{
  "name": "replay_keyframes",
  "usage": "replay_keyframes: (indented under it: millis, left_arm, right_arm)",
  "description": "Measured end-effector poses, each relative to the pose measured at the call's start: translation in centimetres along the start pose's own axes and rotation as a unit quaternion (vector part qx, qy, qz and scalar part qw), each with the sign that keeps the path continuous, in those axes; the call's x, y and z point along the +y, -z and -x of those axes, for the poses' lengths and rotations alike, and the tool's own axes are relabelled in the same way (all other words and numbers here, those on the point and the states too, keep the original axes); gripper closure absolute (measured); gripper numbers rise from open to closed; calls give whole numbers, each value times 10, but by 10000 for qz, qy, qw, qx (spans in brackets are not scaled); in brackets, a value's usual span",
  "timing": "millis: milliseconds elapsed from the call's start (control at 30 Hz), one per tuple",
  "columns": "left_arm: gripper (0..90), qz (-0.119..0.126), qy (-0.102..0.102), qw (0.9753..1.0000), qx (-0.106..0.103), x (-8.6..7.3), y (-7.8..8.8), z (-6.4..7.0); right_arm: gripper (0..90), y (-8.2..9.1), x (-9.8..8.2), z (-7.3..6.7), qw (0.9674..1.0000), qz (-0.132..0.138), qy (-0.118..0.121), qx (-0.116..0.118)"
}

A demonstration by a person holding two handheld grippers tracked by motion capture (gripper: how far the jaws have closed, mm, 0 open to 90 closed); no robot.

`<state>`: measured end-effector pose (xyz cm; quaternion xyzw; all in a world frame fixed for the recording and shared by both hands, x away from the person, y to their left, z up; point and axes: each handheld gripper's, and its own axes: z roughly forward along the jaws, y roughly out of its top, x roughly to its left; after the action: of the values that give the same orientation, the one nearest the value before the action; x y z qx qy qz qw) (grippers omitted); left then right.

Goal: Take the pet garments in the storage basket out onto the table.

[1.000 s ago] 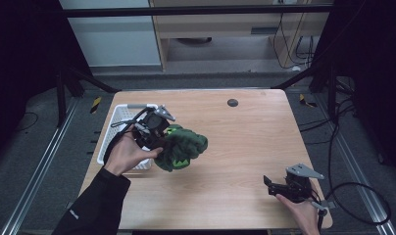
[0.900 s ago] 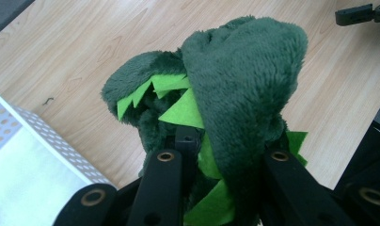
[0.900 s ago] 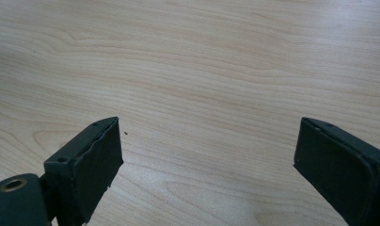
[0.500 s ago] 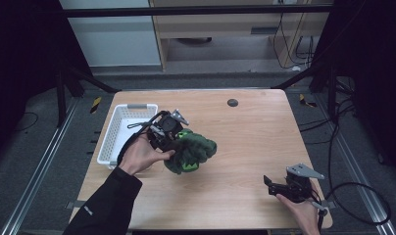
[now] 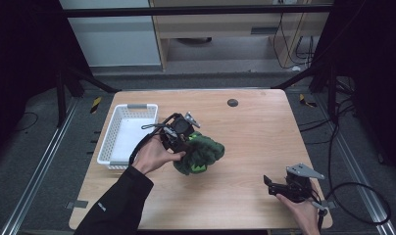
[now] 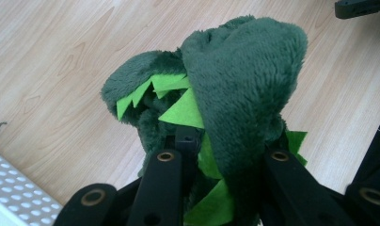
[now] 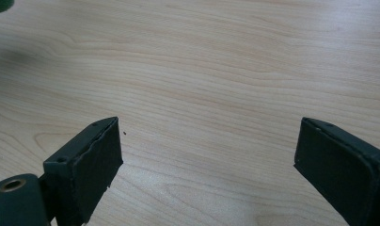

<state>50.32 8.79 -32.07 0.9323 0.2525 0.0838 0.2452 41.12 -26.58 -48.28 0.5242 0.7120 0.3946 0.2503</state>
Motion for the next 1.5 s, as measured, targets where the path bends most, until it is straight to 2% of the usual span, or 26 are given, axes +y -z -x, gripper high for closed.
replay_keyframes:
  millis: [233, 700, 833, 1300, 1500]
  left_arm:
    - [761, 4, 38, 10000, -40, 1, -11, 1]
    - [761, -13, -20, 9999, -119, 5, -34, 8]
    - [761, 8, -15, 9998, -195, 5, -41, 9]
    - [752, -64, -56, 9995, -298, -2, -66, 14]
    - [716, -56, -97, 9993, -355, -5, -72, 16]
  right_arm:
    - [78, 0, 0, 0, 10000, 14, 32, -18]
    - [77, 0, 0, 0, 10000, 11, 43, -16]
    - [77, 0, 0, 1, 10000, 8, 68, -27]
    - [77, -1, 0, 0, 10000, 5, 71, -26]
    - [76, -1, -1, 0, 10000, 0, 62, -32]
